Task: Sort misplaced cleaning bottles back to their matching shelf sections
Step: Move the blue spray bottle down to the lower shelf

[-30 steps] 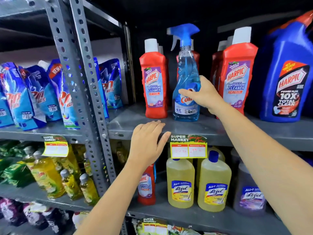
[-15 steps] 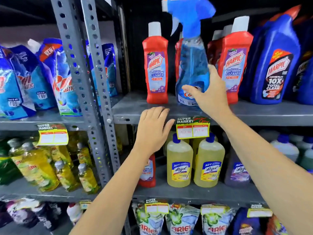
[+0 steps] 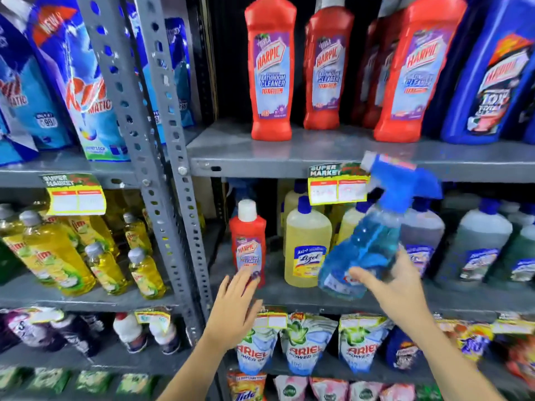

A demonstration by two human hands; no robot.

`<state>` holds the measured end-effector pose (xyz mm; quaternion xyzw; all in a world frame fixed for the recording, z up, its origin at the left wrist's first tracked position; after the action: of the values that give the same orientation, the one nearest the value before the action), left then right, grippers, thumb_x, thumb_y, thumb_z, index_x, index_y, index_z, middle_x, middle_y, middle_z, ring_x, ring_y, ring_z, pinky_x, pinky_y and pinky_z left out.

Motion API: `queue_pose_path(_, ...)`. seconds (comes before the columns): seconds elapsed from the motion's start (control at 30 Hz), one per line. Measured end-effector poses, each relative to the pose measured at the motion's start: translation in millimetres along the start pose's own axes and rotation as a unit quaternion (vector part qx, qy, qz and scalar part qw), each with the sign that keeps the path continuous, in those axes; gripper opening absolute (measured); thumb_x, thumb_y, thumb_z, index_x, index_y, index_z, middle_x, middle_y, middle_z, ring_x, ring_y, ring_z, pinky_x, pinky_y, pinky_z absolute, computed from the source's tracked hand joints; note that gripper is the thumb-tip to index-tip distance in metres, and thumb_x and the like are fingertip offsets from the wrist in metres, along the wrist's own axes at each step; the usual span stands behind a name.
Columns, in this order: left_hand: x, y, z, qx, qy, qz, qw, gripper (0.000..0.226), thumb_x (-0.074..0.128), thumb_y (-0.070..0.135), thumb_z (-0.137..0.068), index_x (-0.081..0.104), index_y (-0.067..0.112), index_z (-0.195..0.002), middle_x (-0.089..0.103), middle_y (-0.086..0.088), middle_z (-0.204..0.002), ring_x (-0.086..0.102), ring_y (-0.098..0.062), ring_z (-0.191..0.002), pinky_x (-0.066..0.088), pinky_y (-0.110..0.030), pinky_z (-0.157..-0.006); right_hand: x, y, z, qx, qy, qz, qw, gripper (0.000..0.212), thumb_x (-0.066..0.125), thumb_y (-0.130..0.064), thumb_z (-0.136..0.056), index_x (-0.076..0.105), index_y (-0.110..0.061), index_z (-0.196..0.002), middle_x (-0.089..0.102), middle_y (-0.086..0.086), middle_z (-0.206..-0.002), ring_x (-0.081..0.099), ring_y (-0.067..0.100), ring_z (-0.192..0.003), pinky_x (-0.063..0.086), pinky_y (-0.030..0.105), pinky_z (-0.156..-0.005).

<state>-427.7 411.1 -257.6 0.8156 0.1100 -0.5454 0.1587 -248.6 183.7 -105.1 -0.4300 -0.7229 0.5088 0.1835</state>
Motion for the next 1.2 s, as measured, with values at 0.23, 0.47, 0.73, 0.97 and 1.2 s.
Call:
queue_pose_path(0.23, 60.8, -31.7, 23.8, 0.003, -0.107, -0.029, 0.994, 0.063, 0.022, 0.055, -0.106, 0.028, 0.017, -0.156, 0.012, 0.001, -0.165, 0.012, -0.016, -0.150, 0.007, -0.039, -0.116, 25.5, 124.6, -2.3, 0.118, -0.014, 0.059, 0.991, 0.059, 0.081, -0.004, -0.075, 0.053, -0.041, -0.111, 0.072, -0.018, -0.103, 0.067, 0.000, -0.100, 0.052, 0.025, -0.090)
queue_pose_path(0.47, 81.1, -33.8, 31.9, 0.007, -0.124, -0.051, 0.991, 0.070, 0.025, 0.060, -0.103, 0.035, 0.012, -0.153, 0.028, -0.004, -0.160, 0.020, -0.019, -0.148, 0.015, -0.045, -0.114, 47.8, 150.7, -15.5, 0.141, -0.054, 0.071, 0.986, 0.053, 0.079, -0.009, -0.079, 0.052, -0.036, -0.116, 0.067, -0.016, -0.112, 0.063, -0.009, -0.101, 0.050, 0.032, -0.095)
queue_pose_path(0.73, 77.9, -31.2, 34.4, 0.015, -0.107, -0.054, 0.993, 0.070, 0.033, 0.059, -0.102, 0.032, 0.012, -0.154, 0.026, -0.003, -0.161, 0.021, -0.021, -0.149, 0.011, -0.045, -0.116, 48.7, 159.7, -22.0, 0.140, -0.087, 0.163, 0.973, 0.071, 0.088, -0.027, -0.067, 0.045, -0.029, -0.123, 0.061, -0.008, -0.118, 0.061, 0.012, -0.109, 0.051, 0.039, -0.093)
queue_pose_path(0.97, 78.1, -32.0, 34.4, 0.020, -0.102, -0.056, 0.993, 0.071, 0.031, 0.059, -0.102, 0.030, 0.012, -0.155, 0.024, -0.003, -0.162, 0.018, -0.021, -0.150, 0.012, -0.046, -0.116, 46.8, 165.6, -22.5, 0.143, -0.068, 0.201, 0.967, 0.064, 0.086, -0.027, -0.071, 0.048, -0.028, -0.123, 0.069, -0.010, -0.106, 0.066, 0.013, -0.100, 0.055, 0.035, -0.083)
queue_pose_path(1.2, 77.4, -32.6, 34.6, 0.021, -0.101, -0.051, 0.993, 0.071, 0.032, 0.059, -0.102, 0.028, 0.013, -0.156, 0.024, -0.003, -0.162, 0.018, -0.021, -0.150, 0.011, -0.046, -0.116, 45.7, 173.2, -19.5, 0.165, -0.059, 0.193, 0.965, 0.075, 0.087, -0.031, -0.070, 0.044, -0.022, -0.132, 0.070, -0.004, -0.111, 0.068, 0.016, -0.103, 0.057, 0.037, -0.085)
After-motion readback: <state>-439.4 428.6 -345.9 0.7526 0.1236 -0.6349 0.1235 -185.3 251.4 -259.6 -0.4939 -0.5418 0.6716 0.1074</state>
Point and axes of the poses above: each hand's wrist, its own z-axis away from the middle knuckle, its own x-axis out of the palm, y = z × x, the point moved 8 cm from there along -z, towards the middle knuckle
